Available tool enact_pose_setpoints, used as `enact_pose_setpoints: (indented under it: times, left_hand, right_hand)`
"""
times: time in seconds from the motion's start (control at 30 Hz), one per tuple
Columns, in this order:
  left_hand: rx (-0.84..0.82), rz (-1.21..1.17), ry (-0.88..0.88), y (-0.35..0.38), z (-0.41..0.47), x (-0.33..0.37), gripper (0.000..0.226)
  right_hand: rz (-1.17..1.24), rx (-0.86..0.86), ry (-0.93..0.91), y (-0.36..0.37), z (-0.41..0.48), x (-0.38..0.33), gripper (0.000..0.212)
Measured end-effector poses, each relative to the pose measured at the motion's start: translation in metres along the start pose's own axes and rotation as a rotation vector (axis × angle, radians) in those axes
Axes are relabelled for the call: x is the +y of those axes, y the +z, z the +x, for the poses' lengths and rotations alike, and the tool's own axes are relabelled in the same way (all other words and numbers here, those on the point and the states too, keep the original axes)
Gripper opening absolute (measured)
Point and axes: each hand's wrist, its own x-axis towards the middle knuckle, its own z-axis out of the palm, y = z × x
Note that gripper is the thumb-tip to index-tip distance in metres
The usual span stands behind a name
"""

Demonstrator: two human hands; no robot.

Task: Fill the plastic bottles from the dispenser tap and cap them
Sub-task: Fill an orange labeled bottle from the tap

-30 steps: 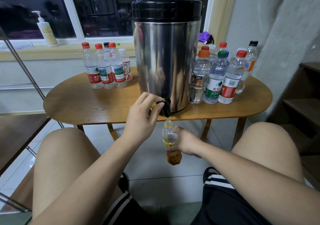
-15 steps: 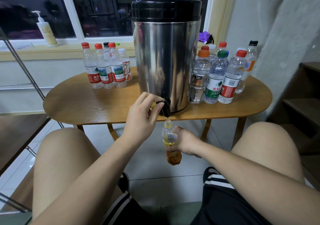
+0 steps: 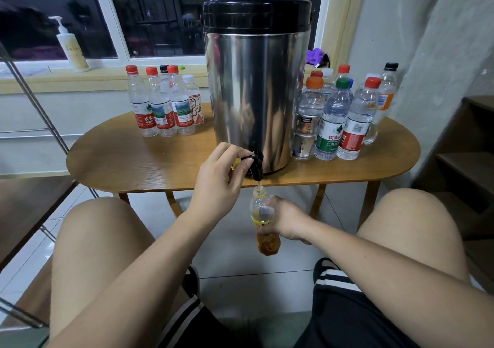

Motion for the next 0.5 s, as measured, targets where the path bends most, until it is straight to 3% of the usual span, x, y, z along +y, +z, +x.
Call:
enact_pose_setpoints:
  times: [0.5]
  left_hand:
    - [-0.017,0.005,0.011,-0.0013,0.0002,-0.001,0.009]
  right_hand:
    - [0.01,0.004,0.009,0.0001,0.0021,0.0009,0.083]
